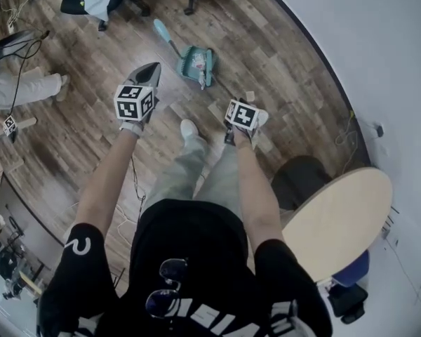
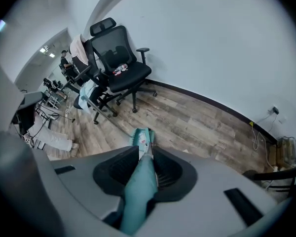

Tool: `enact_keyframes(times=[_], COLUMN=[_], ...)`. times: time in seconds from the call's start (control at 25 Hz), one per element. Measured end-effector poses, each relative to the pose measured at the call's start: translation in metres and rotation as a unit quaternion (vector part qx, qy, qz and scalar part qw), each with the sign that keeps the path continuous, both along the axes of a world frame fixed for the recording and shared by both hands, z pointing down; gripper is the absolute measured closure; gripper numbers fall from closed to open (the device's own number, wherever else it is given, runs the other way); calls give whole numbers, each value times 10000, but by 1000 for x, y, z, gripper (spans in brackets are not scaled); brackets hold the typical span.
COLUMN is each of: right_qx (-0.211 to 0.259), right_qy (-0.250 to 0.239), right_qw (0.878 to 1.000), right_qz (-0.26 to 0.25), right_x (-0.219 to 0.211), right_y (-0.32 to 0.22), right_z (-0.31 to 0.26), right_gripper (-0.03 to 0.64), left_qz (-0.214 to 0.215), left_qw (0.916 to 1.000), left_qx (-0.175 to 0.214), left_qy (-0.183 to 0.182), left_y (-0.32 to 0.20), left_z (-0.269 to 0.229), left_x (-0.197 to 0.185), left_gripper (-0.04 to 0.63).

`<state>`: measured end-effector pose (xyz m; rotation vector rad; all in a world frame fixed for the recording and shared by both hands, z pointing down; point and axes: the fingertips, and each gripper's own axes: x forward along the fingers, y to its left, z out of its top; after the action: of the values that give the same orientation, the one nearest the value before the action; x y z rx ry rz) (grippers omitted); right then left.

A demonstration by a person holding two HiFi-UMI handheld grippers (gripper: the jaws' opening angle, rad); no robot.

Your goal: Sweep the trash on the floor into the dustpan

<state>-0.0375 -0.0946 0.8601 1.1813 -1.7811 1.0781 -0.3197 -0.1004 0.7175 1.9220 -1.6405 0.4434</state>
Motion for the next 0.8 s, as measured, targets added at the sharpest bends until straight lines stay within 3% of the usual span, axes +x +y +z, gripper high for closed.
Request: enact_keyframes(times=[0.2, 0.36, 0.6, 0.8], right_qx=[276, 336, 518, 717], right_qy=[214, 312, 435, 424], right_qw=[9993, 9989, 9973, 9941], right_qz=[-122, -59, 296, 697], right_x=[-11, -1, 42, 99], right_y=[5, 4, 5, 6], right_z=[-15, -31, -68, -113], right_gripper=[534, 534, 534, 534], left_qz=[-56, 20, 398, 893], left_qw=[9999, 9999, 9988, 9950], left_qx=[20, 127, 299, 431], left_qy=[-83, -61, -10, 81], left_y=[17, 14, 2, -11], left_z=[-6, -18, -47, -75], left_x=[-33, -34, 2, 67], left_gripper=[598, 598, 598, 598])
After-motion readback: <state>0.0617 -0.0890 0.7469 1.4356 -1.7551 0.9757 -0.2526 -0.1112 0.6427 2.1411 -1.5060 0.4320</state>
